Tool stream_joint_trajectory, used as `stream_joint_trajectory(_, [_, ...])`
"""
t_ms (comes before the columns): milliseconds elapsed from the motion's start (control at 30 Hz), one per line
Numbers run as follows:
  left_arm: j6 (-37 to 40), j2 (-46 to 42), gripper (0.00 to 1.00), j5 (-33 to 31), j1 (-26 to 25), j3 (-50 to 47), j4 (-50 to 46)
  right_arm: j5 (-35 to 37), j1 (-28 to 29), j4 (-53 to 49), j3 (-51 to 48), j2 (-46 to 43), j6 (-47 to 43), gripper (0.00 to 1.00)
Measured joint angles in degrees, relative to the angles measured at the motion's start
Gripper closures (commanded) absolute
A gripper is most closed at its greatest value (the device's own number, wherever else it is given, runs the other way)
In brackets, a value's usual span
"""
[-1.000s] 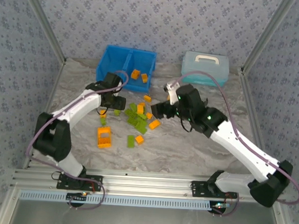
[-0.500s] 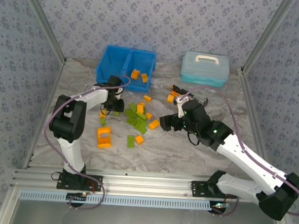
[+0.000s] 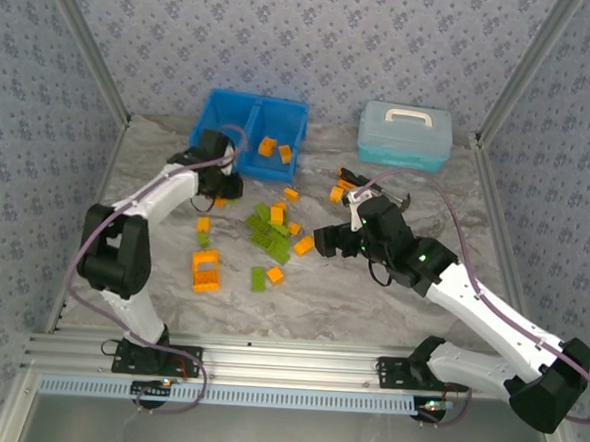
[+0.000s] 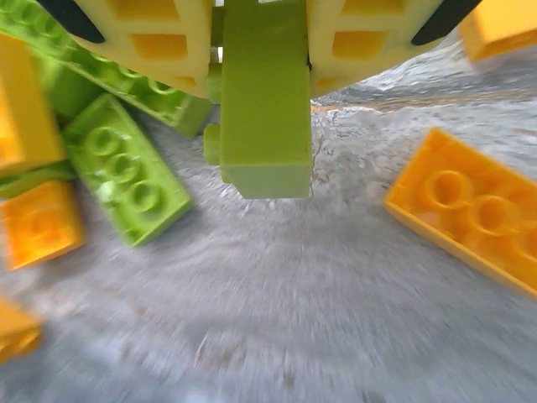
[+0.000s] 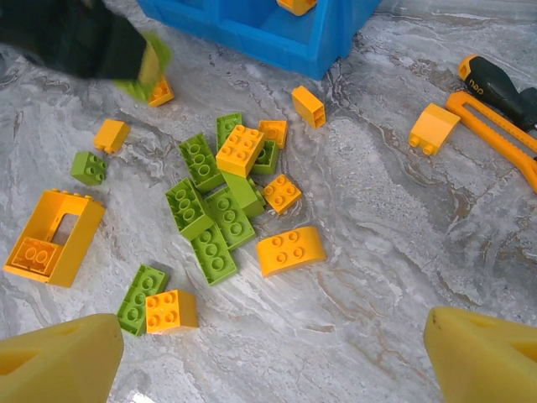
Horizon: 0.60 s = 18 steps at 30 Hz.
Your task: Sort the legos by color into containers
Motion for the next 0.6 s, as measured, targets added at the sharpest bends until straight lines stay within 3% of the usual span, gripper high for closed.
stream_joint_trajectory(200, [-0.48, 2.12, 0.87, -4.2, 4.63, 15.21, 2.69, 0.07, 0.0, 0.13, 0.0, 0.0, 0.9, 0.03])
stream_joint_trajectory(600, [0.39, 30.08, 0.83, -7.08, 7.58, 42.14, -0.2, 0.26, 0.0, -1.03, 0.0, -1.88, 3.06, 0.03])
